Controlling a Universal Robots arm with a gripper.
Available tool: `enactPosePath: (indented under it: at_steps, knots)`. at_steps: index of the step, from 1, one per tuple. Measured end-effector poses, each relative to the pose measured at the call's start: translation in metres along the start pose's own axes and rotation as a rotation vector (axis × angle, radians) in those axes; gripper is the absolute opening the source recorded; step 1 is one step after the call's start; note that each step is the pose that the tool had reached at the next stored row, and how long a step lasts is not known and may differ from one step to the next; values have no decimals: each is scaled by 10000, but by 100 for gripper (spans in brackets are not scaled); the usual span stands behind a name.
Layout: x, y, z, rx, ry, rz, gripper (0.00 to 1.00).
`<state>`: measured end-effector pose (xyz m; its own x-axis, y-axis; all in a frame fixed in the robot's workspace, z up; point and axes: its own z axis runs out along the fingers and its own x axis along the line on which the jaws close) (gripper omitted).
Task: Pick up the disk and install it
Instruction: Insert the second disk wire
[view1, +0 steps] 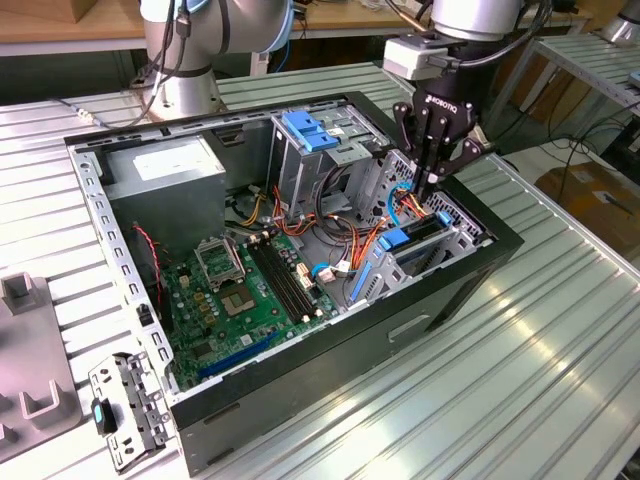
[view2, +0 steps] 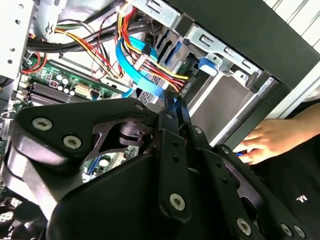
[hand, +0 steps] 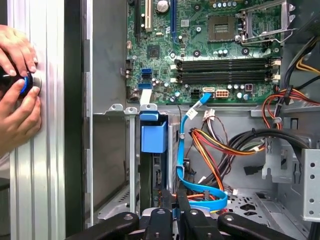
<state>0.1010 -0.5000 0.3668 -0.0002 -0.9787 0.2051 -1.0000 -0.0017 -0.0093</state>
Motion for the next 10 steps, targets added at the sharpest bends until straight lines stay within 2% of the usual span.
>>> enactPosePath:
  at_steps: [6, 10]
  knots:
    - [44, 101, 18, 44, -69, -43, 16]
    - [77, 130, 35, 150, -100, -77, 16]
